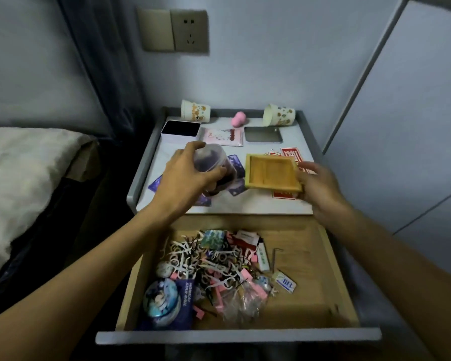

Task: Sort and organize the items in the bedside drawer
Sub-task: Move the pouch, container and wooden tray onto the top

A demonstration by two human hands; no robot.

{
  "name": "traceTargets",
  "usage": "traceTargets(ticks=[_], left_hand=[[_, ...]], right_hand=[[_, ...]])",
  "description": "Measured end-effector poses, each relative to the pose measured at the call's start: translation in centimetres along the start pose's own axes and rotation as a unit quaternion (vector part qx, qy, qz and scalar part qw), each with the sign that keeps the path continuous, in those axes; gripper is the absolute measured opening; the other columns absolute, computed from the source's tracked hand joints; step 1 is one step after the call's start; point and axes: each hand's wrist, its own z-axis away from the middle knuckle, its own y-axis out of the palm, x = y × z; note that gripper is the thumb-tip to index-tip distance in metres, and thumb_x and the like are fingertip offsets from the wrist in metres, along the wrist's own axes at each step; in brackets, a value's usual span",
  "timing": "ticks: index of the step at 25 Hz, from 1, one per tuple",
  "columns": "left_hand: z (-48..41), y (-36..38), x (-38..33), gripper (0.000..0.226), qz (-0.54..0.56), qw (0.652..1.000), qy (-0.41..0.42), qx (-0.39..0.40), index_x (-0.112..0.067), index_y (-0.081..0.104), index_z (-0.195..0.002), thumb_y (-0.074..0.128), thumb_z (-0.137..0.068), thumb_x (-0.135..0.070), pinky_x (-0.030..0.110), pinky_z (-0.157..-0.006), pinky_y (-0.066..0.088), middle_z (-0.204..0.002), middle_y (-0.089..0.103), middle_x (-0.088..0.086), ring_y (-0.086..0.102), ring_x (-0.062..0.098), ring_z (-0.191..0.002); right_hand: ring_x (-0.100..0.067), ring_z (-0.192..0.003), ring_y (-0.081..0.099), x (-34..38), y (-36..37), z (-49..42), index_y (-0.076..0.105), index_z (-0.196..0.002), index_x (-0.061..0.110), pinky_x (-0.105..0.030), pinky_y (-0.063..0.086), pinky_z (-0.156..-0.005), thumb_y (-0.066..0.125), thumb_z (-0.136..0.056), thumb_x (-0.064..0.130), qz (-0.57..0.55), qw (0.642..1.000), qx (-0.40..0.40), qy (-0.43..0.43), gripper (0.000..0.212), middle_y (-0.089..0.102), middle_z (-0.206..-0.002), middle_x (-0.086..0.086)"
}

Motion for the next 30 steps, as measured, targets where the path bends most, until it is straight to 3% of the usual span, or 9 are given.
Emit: traceTargets(ticks=[4,7,9,12,15,21,25,27,30], left_hand=[[-4.8,2.8,1.6,0.070,-0.034,0.999,-0.025,-0.006,-0.023,0.045,-0.141,0.075,-0.080,-0.043,0.042,-0.088,0.056,-0.134,0.053,0.008,0.057,0.024,-0.110],[-9.0,4.5,2.1,0.068,-0.027,0.999,-0.030,-0.001,-0.022,0.047,-0.141,0.075,-0.082,-0.040,0.033,-0.082,0.056,-0.133,0.056,0.005,0.057,0.019,-0.108],[-11.8,5.2,1.9,0.066,-0.041,0.999,-0.022,-0.014,-0.018,0.051,-0.139,0.076,-0.082,-0.037,0.031,-0.085,0.051,-0.131,0.059,0.005,0.057,0.019,-0.107],[-15.2,6.5,1.7,0.066,-0.090,0.996,-0.009,-0.022,-0.013,0.051,-0.139,0.076,-0.082,-0.034,0.031,-0.093,0.045,-0.134,0.056,0.013,0.055,0.027,-0.115],[-17.5,8.1,2.3,0.070,-0.135,0.991,-0.013,-0.009,-0.011,0.047,-0.142,0.076,-0.082,-0.032,0.027,-0.090,0.041,-0.140,0.047,0.018,0.050,0.032,-0.121],[-19.1,9.4,3.9,0.061,-0.217,0.976,0.007,-0.012,-0.014,0.050,-0.137,0.069,-0.086,-0.040,0.045,-0.097,0.042,-0.131,0.050,0.021,0.047,0.037,-0.117],[-17.6,8.2,3.8,0.067,-0.291,0.956,0.038,0.011,-0.016,0.044,-0.140,0.068,-0.085,-0.044,0.047,-0.112,0.027,-0.144,0.036,0.024,0.029,0.040,-0.134],[-15.7,6.7,3.3,0.069,-0.277,0.960,0.044,0.023,-0.017,0.040,-0.143,0.070,-0.085,-0.039,0.045,-0.115,0.022,-0.151,0.029,0.022,0.023,0.039,-0.140],[-12.2,4.2,2.3,0.062,-0.230,0.968,0.096,0.023,-0.012,0.047,-0.139,0.072,-0.084,-0.025,0.042,-0.111,0.031,-0.144,0.040,0.021,0.036,0.038,-0.133]], right_hand=[[-0.024,-0.077,0.069,1.0,0.9,-4.9,0.046,-0.133,0.016,-0.027,0.057,-0.052,0.054,-0.098,0.006,-0.141,0.985,-0.054,0.082,0.037,0.062,-0.097,-0.006],[-0.020,-0.065,0.069,1.4,1.1,-6.8,0.053,-0.103,0.020,-0.029,0.059,-0.054,0.050,-0.100,0.006,-0.128,0.986,-0.076,0.070,0.015,0.062,-0.082,-0.002],[-0.022,-0.063,0.070,0.9,1.4,-7.2,0.049,-0.093,0.027,-0.035,0.061,-0.060,0.051,-0.099,0.011,-0.083,0.992,-0.076,0.061,0.017,0.066,-0.079,-0.004],[-0.025,-0.072,0.073,-0.7,2.5,-6.9,0.049,-0.125,0.025,-0.032,0.060,-0.059,0.053,-0.096,0.016,-0.027,0.998,-0.034,0.036,0.030,0.071,-0.089,-0.007],[-0.026,-0.082,0.072,-1.6,2.7,-6.6,0.048,-0.136,0.026,-0.031,0.057,-0.062,0.050,-0.099,0.015,-0.027,0.997,-0.021,0.064,0.039,0.069,-0.096,-0.006],[-0.019,-0.077,0.069,-2.2,2.2,-4.9,0.052,-0.088,0.029,-0.023,0.054,-0.055,0.053,-0.099,0.020,0.025,0.999,-0.014,0.017,0.015,0.063,-0.105,-0.009],[-0.031,-0.098,0.061,-2.1,3.0,-3.9,0.057,-0.097,0.022,-0.041,0.055,-0.081,0.055,-0.090,0.025,0.111,0.993,-0.012,-0.029,0.008,0.054,-0.119,-0.014],[-0.026,-0.105,0.054,-1.8,3.3,-2.6,0.055,-0.101,0.018,-0.037,0.050,-0.085,0.056,-0.092,0.021,0.129,0.990,-0.015,-0.053,0.009,0.044,-0.123,-0.003],[-0.011,-0.106,0.048,-1.4,3.6,0.3,0.057,-0.117,0.022,-0.024,0.040,-0.084,0.058,-0.092,0.011,0.130,0.984,-0.006,-0.124,0.027,0.042,-0.123,0.006]])
